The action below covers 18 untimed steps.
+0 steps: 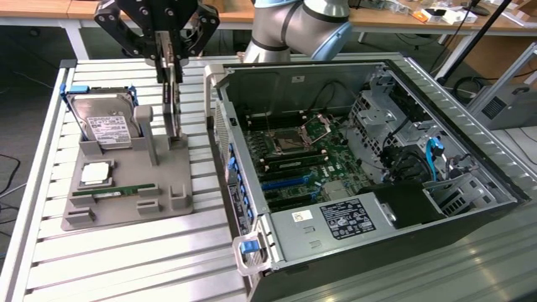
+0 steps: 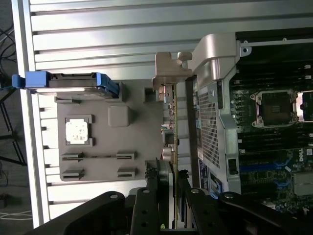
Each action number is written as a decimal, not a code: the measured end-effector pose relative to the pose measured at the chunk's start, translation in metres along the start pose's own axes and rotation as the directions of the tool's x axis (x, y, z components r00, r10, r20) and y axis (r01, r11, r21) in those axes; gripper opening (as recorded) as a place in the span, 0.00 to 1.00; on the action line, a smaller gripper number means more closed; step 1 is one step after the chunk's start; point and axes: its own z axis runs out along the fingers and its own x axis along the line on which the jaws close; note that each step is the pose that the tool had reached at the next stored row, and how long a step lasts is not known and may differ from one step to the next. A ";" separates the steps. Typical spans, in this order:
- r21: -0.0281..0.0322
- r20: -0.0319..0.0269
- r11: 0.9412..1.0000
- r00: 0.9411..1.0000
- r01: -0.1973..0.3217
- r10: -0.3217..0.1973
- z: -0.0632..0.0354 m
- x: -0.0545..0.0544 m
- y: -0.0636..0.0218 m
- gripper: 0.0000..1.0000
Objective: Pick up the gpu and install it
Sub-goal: 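Pick up the gpu and move the gpu toward the slot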
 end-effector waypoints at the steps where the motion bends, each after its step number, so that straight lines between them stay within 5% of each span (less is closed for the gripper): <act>1: 0.000 0.000 1.000 1.000 0.000 0.000 0.0000 0.000 -0.0001 0.27; 18: 0.000 0.000 1.000 1.000 0.000 0.000 0.0000 -0.004 -0.0011 0.27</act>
